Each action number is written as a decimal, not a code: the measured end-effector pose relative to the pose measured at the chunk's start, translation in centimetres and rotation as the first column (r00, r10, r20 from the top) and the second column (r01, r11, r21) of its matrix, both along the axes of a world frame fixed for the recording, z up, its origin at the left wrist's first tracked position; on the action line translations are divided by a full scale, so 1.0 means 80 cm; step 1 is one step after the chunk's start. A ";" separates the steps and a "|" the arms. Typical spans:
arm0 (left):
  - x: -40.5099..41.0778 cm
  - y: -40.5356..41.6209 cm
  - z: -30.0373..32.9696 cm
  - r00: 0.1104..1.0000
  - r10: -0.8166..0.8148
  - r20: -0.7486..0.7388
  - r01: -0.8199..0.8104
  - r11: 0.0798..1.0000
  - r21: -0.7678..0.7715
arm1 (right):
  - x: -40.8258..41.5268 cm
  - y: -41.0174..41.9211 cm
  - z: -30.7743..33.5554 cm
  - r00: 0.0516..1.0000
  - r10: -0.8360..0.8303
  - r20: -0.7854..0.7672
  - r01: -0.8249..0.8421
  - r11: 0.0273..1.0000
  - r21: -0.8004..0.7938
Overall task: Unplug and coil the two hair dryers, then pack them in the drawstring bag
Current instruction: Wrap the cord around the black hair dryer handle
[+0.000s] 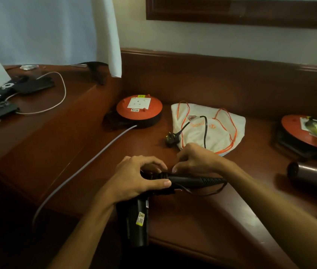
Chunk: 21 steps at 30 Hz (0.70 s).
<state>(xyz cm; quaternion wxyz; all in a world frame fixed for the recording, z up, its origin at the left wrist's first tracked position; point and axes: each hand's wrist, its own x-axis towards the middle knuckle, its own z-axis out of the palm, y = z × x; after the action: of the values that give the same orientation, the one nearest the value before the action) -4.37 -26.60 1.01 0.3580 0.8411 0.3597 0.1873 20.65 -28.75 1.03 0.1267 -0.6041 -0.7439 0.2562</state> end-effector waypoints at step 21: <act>0.044 -0.013 0.012 0.906 0.044 -0.421 0.089 0.952 0.292 | -0.047 -0.078 0.104 0.844 -0.017 0.536 0.052 0.997 -0.051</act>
<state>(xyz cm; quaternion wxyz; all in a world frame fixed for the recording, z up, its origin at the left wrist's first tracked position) -0.88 -27.67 1.97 0.1400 0.9106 0.3856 0.0496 16.88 -34.95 9.36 -0.1007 -0.6685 -0.7302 0.0988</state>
